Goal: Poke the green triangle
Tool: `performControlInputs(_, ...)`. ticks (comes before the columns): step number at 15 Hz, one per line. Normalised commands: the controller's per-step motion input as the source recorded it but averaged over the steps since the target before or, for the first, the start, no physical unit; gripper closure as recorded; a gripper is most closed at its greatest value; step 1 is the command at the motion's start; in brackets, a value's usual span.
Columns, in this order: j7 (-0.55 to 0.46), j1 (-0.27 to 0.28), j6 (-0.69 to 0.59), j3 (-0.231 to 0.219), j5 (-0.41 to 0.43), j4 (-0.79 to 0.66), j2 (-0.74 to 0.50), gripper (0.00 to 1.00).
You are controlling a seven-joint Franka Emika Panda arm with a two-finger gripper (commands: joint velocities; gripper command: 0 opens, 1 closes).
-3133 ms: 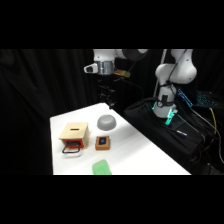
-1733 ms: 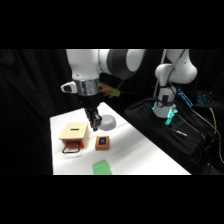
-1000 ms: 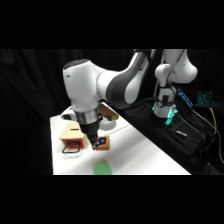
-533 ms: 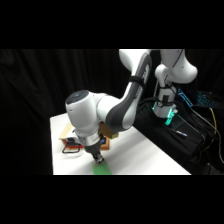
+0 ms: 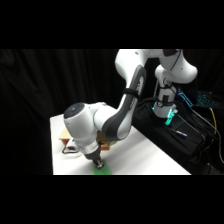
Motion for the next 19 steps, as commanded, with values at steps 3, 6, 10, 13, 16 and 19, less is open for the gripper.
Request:
performControlInputs(3,0.05,0.072,-0.12,-0.016,0.012,0.0,-0.1,1.0)
performControlInputs(6,0.1,0.098,-0.15,-0.032,-0.016,-0.23,-0.43,0.73)
performControlInputs(10,0.16,0.109,-0.19,-0.051,-0.057,-0.32,-0.56,0.29)
performControlInputs(13,0.17,0.098,-0.19,-0.062,-0.105,-0.29,-0.53,0.0)
performControlInputs(16,0.18,0.075,-0.16,-0.057,-0.116,-0.24,-0.45,0.0)
performControlInputs(19,0.15,0.047,-0.14,-0.047,-0.121,-0.16,-0.32,0.0)
